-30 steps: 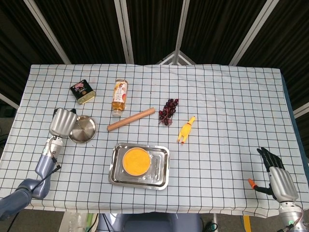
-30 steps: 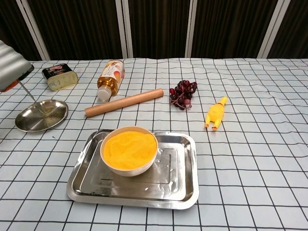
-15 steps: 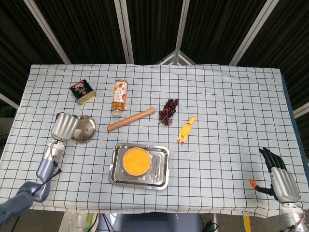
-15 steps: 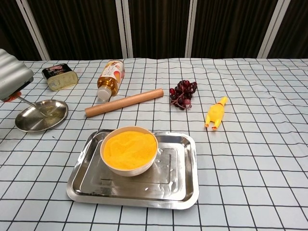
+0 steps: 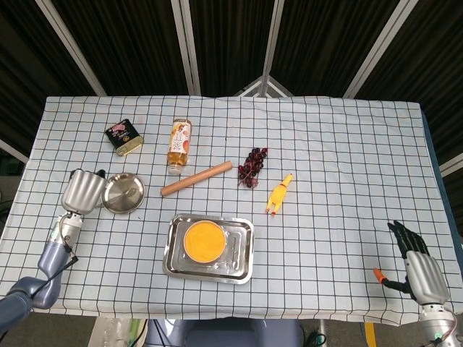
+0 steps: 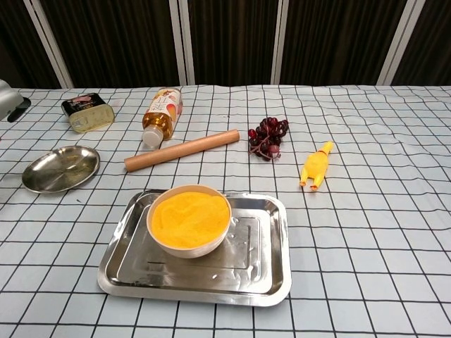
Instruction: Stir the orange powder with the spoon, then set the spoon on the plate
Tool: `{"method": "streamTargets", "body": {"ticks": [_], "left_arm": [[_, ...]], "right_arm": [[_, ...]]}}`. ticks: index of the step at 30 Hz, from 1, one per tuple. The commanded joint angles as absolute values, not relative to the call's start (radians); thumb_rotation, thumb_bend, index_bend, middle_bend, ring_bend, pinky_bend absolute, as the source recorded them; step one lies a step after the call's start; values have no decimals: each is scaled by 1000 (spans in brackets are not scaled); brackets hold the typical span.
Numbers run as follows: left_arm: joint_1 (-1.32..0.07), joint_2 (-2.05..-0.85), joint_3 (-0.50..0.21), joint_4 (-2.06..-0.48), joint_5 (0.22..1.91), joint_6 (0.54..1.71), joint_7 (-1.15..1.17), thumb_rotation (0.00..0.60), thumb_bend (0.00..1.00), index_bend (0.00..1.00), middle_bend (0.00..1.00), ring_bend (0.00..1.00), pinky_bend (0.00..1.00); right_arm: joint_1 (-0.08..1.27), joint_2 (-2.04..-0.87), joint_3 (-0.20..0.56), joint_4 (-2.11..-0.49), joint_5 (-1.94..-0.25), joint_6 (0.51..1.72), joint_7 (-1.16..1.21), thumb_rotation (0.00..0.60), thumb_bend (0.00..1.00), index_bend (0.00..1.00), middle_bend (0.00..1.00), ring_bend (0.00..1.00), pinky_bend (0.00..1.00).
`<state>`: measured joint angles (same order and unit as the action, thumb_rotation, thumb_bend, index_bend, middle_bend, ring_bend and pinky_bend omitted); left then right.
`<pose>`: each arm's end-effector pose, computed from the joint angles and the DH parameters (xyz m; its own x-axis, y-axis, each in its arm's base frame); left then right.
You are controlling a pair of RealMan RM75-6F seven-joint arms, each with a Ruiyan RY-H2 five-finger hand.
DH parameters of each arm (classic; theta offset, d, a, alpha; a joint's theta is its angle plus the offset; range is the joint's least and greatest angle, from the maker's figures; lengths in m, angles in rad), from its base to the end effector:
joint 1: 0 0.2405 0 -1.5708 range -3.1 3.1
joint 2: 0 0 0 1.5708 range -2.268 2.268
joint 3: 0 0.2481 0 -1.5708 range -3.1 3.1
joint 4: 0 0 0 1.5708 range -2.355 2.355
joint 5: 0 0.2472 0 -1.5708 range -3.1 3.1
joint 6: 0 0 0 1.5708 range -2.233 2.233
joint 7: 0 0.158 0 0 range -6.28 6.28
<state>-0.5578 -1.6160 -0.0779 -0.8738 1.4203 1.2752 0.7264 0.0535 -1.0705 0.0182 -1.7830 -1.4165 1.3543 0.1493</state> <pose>-0.2894 0.3755 0.0222 0.9481 -0.2350 0.2140 0.1898 -0.1216 -0.9743 -0.3101 -0.1744 0.0992 0.1127 -0.1647 0.9799 -0.9831 0.1248 0.1341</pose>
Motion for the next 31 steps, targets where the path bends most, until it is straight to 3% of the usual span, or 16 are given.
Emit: {"method": "streamTargets", "body": {"ticks": [1, 12, 14, 16, 19, 21, 24, 25, 27, 31], "left_arm": [[-550, -1599, -86, -904, 1414, 1283, 732, 600, 203, 492, 1000, 1000, 1000], [-484, -1497, -87, -1070, 1424, 1373, 681, 600, 167, 475, 992, 999, 1000], [-447, -1459, -84, -1153, 1421, 1411, 648, 600, 167, 439, 924, 964, 997], [-400, -1412, -72, -1256, 1421, 1459, 620, 600, 165, 376, 781, 869, 954], [-332, -1343, -43, -1400, 1437, 1527, 572, 600, 146, 246, 499, 662, 752], [-274, -1293, -9, -1495, 1467, 1592, 518, 600, 63, 105, 253, 451, 542], [-197, -1239, 45, -1579, 1507, 1662, 448, 600, 0, 3, 29, 160, 314], [-176, -1224, 64, -1598, 1516, 1672, 426, 600, 0, 0, 1, 76, 225], [-147, -1201, 93, -1626, 1527, 1678, 381, 600, 0, 0, 0, 10, 124], [-110, -1169, 128, -1645, 1550, 1677, 280, 600, 0, 0, 0, 0, 99]], "right_arm": [[53, -1069, 19, -1785, -1415, 1355, 151, 600, 317, 0, 0, 0, 0], [52, -1065, 18, -1783, -1412, 1351, 152, 600, 317, 0, 0, 0, 0], [53, -1063, 14, -1783, -1411, 1344, 147, 600, 317, 0, 0, 0, 0], [57, -1055, 8, -1786, -1409, 1327, 146, 600, 317, 0, 0, 0, 0], [61, -1049, 5, -1787, -1410, 1317, 137, 600, 317, 0, 0, 0, 0], [62, -1049, 3, -1785, -1417, 1319, 126, 600, 317, 0, 0, 0, 0], [61, -1057, 3, -1769, -1443, 1340, 100, 600, 316, 0, 0, 0, 0], [60, -1061, 3, -1762, -1452, 1349, 92, 600, 317, 0, 0, 0, 0], [58, -1070, 5, -1749, -1467, 1368, 72, 600, 317, 0, 0, 0, 0], [53, -1086, 7, -1722, -1491, 1398, 41, 600, 317, 0, 0, 0, 0]]}}
